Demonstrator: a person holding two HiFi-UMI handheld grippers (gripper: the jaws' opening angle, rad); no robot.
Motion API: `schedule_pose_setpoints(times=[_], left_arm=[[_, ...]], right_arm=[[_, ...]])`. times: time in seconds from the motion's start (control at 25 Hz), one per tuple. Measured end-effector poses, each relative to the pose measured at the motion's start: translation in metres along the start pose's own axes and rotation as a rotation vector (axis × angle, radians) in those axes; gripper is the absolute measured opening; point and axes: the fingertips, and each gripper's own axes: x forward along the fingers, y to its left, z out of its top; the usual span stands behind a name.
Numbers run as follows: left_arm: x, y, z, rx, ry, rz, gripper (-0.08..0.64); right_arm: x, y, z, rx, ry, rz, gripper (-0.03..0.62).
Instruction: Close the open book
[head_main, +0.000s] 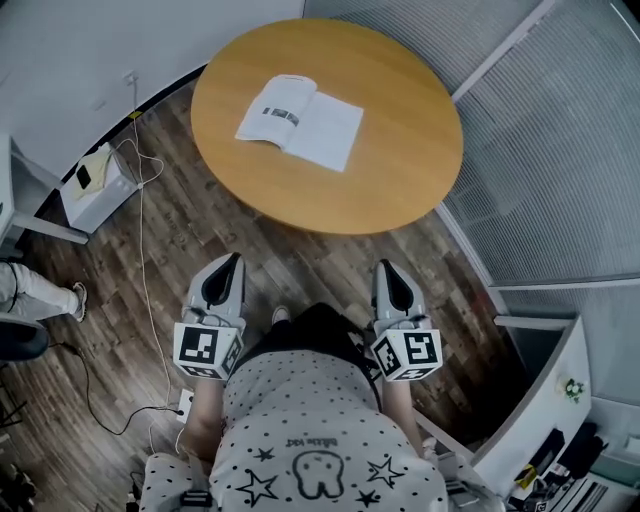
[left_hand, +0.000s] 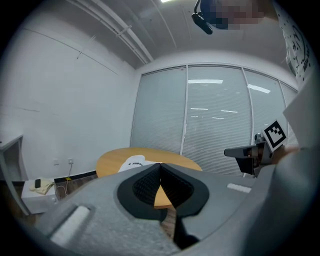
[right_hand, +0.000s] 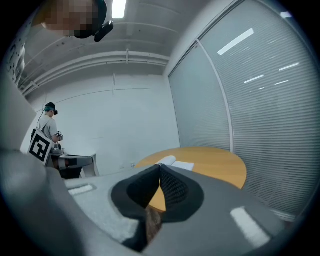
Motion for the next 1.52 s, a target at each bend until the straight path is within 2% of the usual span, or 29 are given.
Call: schedule_pose_setpoints(times=[0.2, 0.4, 0.52, 0.76, 0.92, 1.2, 1.52], left_arm=[[0.013, 0.018, -0.011, -0.034, 0.031, 0.03, 0.009], [0.05, 0.03, -0.016, -0.063, 0.046, 0.056, 0.009], [0.079, 0.038, -0.009, -0.078, 0.035, 0.076, 0.009], [0.143, 0.052, 0.026, -0.052, -0.027, 0.105, 0.009], [0.175, 0.053, 0.033, -0.053, -0.037, 0.119, 0.009], [0.206, 0.054, 0.034, -0.033, -0.028, 0.146, 0.009], [0.222, 0.055, 0.033, -0.076, -0.03, 0.123, 0.009]], right_arm=[[0.023, -0.003, -0.014, 0.003, 0.058, 0.014, 0.005], [0.064, -0.027, -0.017, 0.023, 0.071, 0.032, 0.005], [0.096, -0.042, -0.006, 0.011, 0.068, 0.055, 0.005], [0.164, -0.074, 0.027, -0.018, 0.043, 0.109, 0.005], [0.194, -0.09, 0.039, -0.024, 0.036, 0.134, 0.005], [0.219, -0.114, 0.042, -0.018, 0.053, 0.141, 0.005], [0.221, -0.126, 0.035, 0.012, 0.075, 0.107, 0.005]])
